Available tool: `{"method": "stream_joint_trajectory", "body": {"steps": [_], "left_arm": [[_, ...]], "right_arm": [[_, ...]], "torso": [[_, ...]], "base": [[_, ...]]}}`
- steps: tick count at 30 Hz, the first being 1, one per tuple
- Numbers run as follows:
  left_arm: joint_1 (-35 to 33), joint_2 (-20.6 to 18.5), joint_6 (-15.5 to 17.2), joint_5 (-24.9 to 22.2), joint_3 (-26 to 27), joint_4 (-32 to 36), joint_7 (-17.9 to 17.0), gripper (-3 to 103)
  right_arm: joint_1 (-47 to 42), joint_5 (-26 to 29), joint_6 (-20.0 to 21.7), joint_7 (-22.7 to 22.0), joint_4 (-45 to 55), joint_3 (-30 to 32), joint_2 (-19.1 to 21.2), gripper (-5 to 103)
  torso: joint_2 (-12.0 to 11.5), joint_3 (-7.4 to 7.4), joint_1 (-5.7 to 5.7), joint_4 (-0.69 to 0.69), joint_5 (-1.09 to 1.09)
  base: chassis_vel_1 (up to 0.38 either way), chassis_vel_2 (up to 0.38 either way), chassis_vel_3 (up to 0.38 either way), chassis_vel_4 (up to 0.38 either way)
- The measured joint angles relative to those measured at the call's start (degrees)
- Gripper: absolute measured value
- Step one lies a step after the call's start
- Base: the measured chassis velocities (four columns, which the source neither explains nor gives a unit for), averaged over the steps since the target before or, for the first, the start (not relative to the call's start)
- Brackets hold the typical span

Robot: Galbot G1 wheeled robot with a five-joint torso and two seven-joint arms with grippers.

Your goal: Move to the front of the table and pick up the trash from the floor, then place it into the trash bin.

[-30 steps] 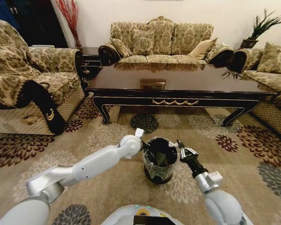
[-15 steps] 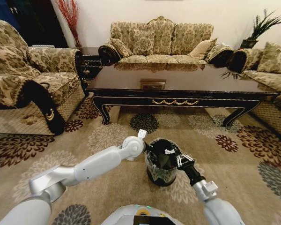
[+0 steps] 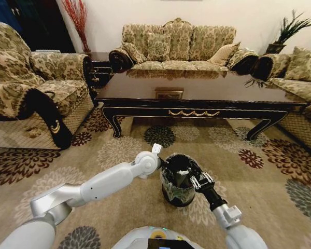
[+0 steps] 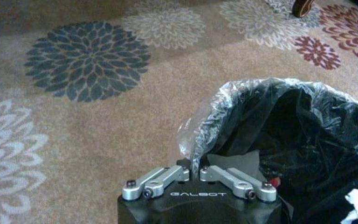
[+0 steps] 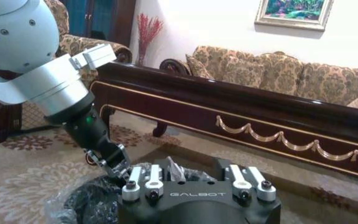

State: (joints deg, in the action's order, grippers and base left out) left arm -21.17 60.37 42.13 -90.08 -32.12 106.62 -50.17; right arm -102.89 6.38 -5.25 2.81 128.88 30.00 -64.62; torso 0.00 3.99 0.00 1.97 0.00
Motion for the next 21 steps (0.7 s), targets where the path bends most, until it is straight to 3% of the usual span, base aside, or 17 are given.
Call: {"method": "stream_joint_trajectory", "body": {"steps": [5, 8, 10, 13, 14, 17, 18, 21], "left_arm": [[-0.73, -0.14, 0.0, 0.28, 0.33, 0.08, 0.0, 3], [-1.48, -0.61, 0.0, 0.44, 0.79, 0.49, 0.02, 3], [-1.61, -0.8, 0.0, 0.48, 0.91, 0.62, 0.03, 3], [-1.76, -1.37, 0.0, 0.5, 1.23, 1.0, 0.09, 3], [-1.76, -1.37, 0.0, 0.5, 1.23, 1.0, 0.09, 3], [-2.05, -1.54, 0.0, 0.5, 1.52, 1.19, 0.12, 3], [-2.19, -1.56, 0.0, 0.5, 1.57, 1.27, 0.13, 3], [-2.52, -1.67, 0.0, 0.56, 1.6, 1.42, 0.19, 3]], "right_arm": [[-0.43, 0.58, 0.12, -0.02, 0.33, -0.03, 0.02, 64], [-0.63, 1.85, 0.8, -0.01, 0.47, -0.55, -0.24, 81], [-0.74, 2.83, 1.18, 0.0, 0.6, -0.81, -0.27, 81], [-1.17, 9.52, 4.0, -0.23, 2.01, -1.91, -0.29, 96], [-1.17, 9.52, 4.0, -0.23, 2.01, -1.91, -0.29, 96], [-1.79, 23.88, 11.08, -2.6, 5.51, -3.36, -0.25, 100], [-1.71, 26.3, 12.28, -3.39, 6.31, -3.54, -0.37, 100], [-0.96, 27.49, 14.18, -4.78, 7.12, -3.29, -0.37, 100]], "torso": [[0.0, 0.0, 0.0, 0.01, 0.0], [0.0, 0.0, 0.0, 0.01, 0.0], [0.0, 0.0, 0.0, 0.0, 0.0], [0.0, 0.0, 0.0, 0.01, 0.0], [0.0, 0.0, 0.0, 0.01, 0.0], [0.0, 0.0, 0.0, 0.0, -0.01], [0.0, 0.0, 0.0, 0.0, -0.01], [0.0, 0.0, 0.0, 0.0, -0.01]], "base": [[0.0, 0.0, 0.0, 0.0], [0.0, 0.0, 0.0, 0.0], [0.0, 0.0, 0.0, 0.0], [0.0, 0.0, 0.0, 0.0], [0.0, 0.0, 0.0, 0.0], [0.0, 0.0, 0.0, 0.0], [0.0, 0.0, 0.0, 0.0], [0.0, 0.0, 0.0, 0.0]]}}
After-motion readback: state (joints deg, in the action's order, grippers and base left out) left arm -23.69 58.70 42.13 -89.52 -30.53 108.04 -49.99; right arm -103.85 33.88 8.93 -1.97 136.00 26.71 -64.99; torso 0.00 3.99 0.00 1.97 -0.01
